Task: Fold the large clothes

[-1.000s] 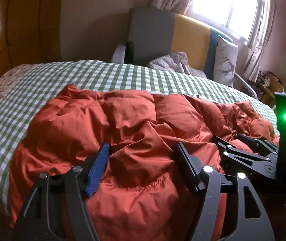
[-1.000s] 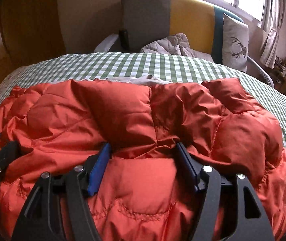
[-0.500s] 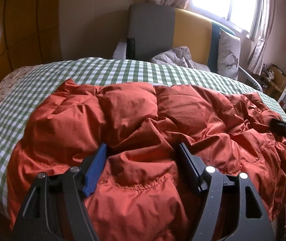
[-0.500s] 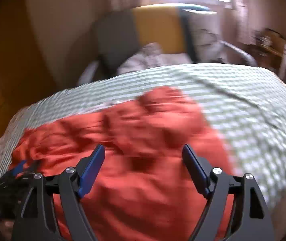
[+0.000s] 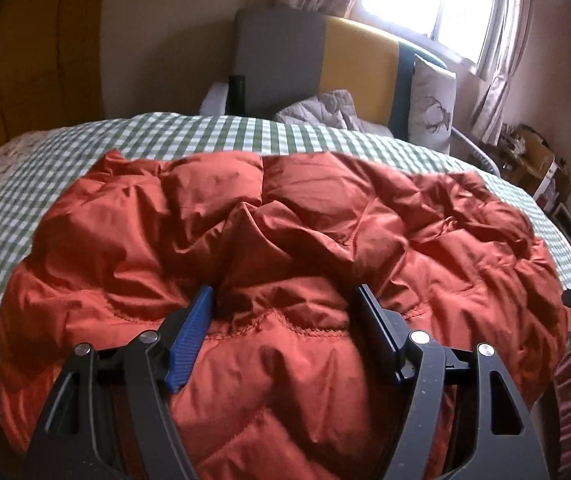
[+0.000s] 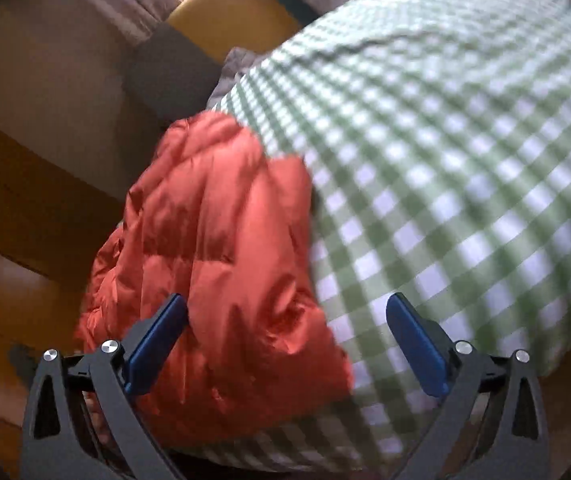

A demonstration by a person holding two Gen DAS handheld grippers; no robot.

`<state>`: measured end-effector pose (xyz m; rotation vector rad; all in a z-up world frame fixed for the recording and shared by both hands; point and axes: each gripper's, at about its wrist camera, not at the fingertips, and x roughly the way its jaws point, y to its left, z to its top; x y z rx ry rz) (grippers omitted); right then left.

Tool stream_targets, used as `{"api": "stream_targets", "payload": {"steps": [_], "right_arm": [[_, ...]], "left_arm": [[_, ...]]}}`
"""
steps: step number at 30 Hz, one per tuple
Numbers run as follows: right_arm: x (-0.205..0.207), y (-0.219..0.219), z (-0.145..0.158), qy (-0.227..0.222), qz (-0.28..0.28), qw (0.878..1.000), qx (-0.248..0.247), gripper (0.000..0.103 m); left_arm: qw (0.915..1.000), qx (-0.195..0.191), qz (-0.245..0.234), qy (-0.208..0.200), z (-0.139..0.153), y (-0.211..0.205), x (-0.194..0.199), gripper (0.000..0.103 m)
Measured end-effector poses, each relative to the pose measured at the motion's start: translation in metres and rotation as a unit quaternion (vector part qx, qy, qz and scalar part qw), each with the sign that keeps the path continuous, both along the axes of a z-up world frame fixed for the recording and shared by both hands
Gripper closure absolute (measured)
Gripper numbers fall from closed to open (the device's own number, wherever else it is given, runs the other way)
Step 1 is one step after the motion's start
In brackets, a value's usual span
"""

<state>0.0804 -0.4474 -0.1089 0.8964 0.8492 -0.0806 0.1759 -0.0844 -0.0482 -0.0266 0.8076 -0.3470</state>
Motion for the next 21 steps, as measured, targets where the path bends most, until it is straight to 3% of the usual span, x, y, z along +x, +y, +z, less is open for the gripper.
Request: {"api": "stream_targets", "payload": {"steps": [3, 8, 14, 15, 16, 19, 21], "right_arm": [[0.005, -0.004, -0.012, -0.021, 0.004, 0.999, 0.037, 0.002], [0.022, 0.002, -0.018, -0.046, 0.042, 0.995, 0.083, 0.002], [0.047, 0.018, -0.021, -0.056, 0.054, 0.995, 0.068, 0.002], [0.05, 0.02, -0.02, -0.057, 0.054, 0.995, 0.062, 0.009], [0.05, 0.021, -0.02, -0.058, 0.052, 0.995, 0.056, 0.024], [0.05, 0.02, -0.012, -0.062, 0.048, 0.996, 0.05, 0.053], [0.051, 0.024, -0.005, -0.055, 0.056, 0.997, 0.017, 0.056]], "left_arm": [[0.9998, 0.017, -0.014, 0.003, -0.006, -0.005, 0.004, 0.033], [0.9995, 0.008, -0.023, 0.02, -0.016, -0.004, 0.014, 0.033], [0.999, 0.006, -0.032, 0.03, -0.024, -0.009, 0.023, 0.033], [0.999, 0.006, -0.032, 0.031, -0.025, -0.009, 0.024, 0.033], [0.999, 0.006, -0.032, 0.032, -0.026, -0.01, 0.025, 0.033], [0.999, 0.009, -0.029, 0.032, -0.029, -0.013, 0.029, 0.033], [0.999, 0.015, -0.028, 0.032, -0.03, -0.017, 0.033, 0.033]]}}
